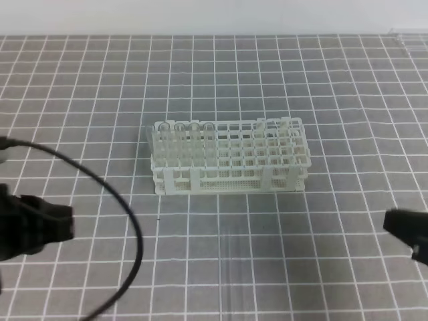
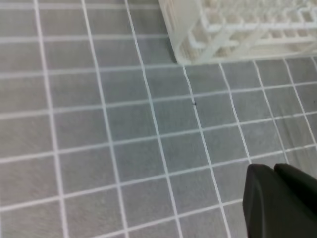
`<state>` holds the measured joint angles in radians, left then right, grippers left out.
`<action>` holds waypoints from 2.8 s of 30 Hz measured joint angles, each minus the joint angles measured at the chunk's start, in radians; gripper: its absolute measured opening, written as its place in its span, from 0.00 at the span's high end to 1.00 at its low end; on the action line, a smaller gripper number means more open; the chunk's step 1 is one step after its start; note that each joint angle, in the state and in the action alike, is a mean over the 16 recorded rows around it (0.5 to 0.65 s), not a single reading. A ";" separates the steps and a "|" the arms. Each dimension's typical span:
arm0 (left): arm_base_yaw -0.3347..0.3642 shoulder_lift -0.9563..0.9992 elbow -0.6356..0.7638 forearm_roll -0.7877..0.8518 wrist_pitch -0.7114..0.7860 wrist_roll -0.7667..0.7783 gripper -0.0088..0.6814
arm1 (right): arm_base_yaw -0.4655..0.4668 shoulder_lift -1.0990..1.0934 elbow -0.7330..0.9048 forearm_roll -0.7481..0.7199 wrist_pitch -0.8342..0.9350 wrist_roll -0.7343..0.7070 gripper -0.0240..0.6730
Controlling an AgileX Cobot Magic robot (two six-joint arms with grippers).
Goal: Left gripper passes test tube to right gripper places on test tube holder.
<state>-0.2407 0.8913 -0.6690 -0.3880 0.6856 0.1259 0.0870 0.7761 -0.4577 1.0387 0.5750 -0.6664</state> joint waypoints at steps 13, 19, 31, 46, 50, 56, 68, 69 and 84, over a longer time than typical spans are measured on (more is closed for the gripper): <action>-0.383 0.378 -0.129 -0.040 -0.064 -0.143 0.99 | 0.000 0.053 -0.008 -0.458 0.183 0.377 0.98; -0.595 0.542 -0.300 0.056 0.006 -0.314 0.99 | 0.000 0.053 -0.011 -0.524 0.238 0.422 0.98; -0.721 0.737 -0.503 0.172 0.186 -0.412 0.78 | 0.000 0.053 -0.012 -0.532 0.255 0.422 0.98; -0.709 0.815 -0.511 0.218 0.171 -0.485 0.28 | 0.000 0.053 -0.012 -0.531 0.254 0.422 0.98; -0.714 0.842 -0.511 0.224 0.161 -0.506 0.28 | 0.000 0.053 -0.012 -0.530 0.253 0.422 0.98; -0.721 0.893 -0.511 0.235 0.172 -0.516 0.28 | 0.000 0.053 -0.012 -0.527 0.251 0.421 0.98; -0.723 0.963 -0.512 0.303 0.189 -0.517 0.40 | 0.000 0.053 -0.012 -0.507 0.244 0.411 0.98; -0.723 0.965 -0.512 0.309 0.188 -0.516 0.42 | 0.000 0.052 -0.012 -0.504 0.244 0.408 0.98; -0.723 0.964 -0.511 0.355 0.213 -0.473 0.89 | 0.000 0.051 -0.012 -0.471 0.245 0.367 0.98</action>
<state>-0.9636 1.8551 -1.1800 -0.0335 0.8989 -0.3470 0.0870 0.8269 -0.4693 0.5673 0.8201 -0.2995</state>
